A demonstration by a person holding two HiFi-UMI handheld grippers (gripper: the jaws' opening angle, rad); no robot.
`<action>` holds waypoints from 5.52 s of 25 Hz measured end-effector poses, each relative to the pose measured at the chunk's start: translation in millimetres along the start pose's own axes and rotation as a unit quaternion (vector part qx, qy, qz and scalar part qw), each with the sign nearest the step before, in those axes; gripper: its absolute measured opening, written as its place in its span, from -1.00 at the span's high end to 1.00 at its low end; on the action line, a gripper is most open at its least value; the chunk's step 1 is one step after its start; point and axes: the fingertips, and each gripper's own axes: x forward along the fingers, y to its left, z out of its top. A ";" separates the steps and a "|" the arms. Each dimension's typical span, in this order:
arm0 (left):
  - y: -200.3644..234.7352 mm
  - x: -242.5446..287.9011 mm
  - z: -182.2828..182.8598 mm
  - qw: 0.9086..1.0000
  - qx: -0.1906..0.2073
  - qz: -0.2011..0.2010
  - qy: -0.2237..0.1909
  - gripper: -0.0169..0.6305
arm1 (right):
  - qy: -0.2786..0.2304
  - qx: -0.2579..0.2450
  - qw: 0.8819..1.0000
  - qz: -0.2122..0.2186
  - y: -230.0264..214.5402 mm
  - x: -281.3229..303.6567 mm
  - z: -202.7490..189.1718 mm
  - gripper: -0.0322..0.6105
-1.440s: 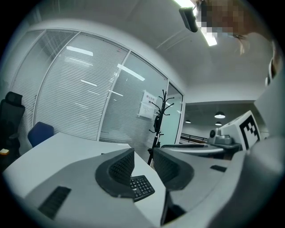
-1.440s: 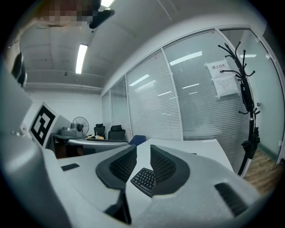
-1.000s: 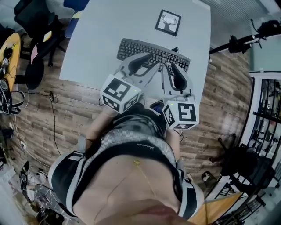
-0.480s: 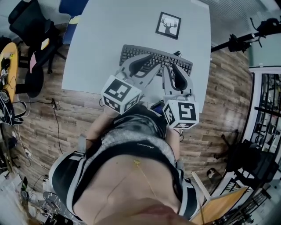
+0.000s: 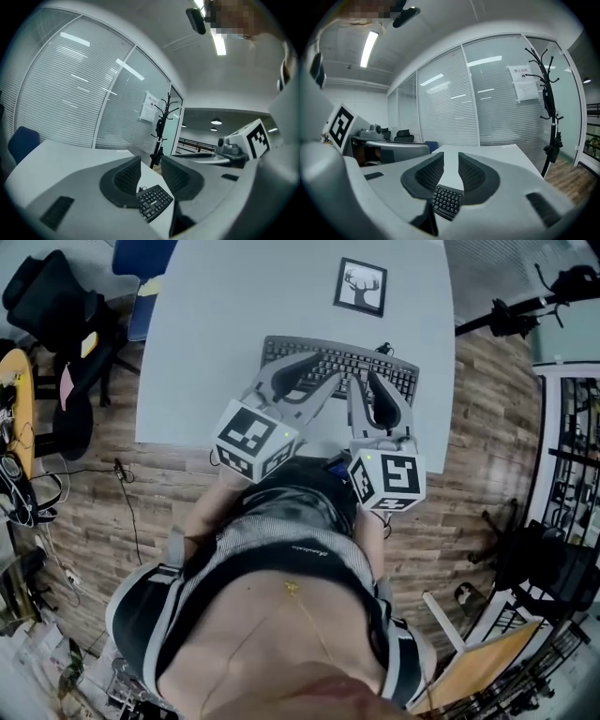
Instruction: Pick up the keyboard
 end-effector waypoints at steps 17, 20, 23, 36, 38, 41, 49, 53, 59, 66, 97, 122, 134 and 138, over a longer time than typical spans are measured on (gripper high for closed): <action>-6.1 33.2 15.0 0.999 -0.006 0.031 -0.013 0.58 | 0.003 -0.016 0.999 0.037 -30.9 6.5 16.7 0.57; -6.4 40.0 16.3 0.999 -0.006 0.039 -0.013 0.58 | 0.001 -0.018 0.999 0.048 -34.8 9.7 20.6 0.57; -6.0 43.6 15.6 0.999 -0.007 0.046 -0.011 0.58 | 0.000 -0.017 0.998 0.054 -38.2 11.4 21.5 0.57; -0.1 53.2 -1.5 0.998 -0.008 0.057 0.014 0.58 | 0.030 -0.010 0.998 0.051 -50.7 18.8 1.1 0.57; 3.7 53.8 -5.6 0.998 -0.009 0.062 0.017 0.58 | 0.040 -0.009 0.998 0.050 -51.4 21.5 -4.8 0.56; 10.2 55.9 -13.8 0.997 -0.016 0.065 0.025 0.58 | 0.050 -0.006 0.998 0.046 -53.8 26.1 -13.5 0.56; 42.2 54.9 -48.4 0.994 -0.034 0.088 0.061 0.58 | 0.095 -0.003 0.995 0.019 -77.2 35.5 -53.7 0.55; 63.7 49.5 -72.0 0.989 -0.036 0.108 0.093 0.58 | 0.124 -0.002 0.992 -0.009 -98.5 36.1 -77.2 0.54; 85.2 45.7 -102.4 0.982 -0.046 0.128 0.131 0.58 | 0.165 0.000 0.985 -0.043 -129.9 33.8 -108.3 0.51; 100.7 46.8 -133.9 0.975 -0.072 0.138 0.161 0.58 | 0.190 0.002 0.980 -0.060 -152.8 35.1 -131.8 0.51; 215.8 25.1 -255.4 0.921 -0.193 0.188 0.282 0.33 | 0.296 0.076 0.948 -0.092 -275.8 59.2 -253.6 0.11; 240.8 42.4 -272.8 0.908 -0.291 0.169 0.248 0.21 | 0.264 0.229 0.935 -0.060 -287.9 76.1 -284.4 0.06; 241.4 46.1 -283.0 0.908 -0.328 0.152 0.214 0.21 | 0.232 0.299 0.926 -0.004 -284.6 81.9 -288.0 0.07; 241.2 45.0 -284.6 0.911 -0.315 0.162 0.212 0.21 | 0.234 0.293 0.927 -0.002 -284.3 82.3 -289.5 0.07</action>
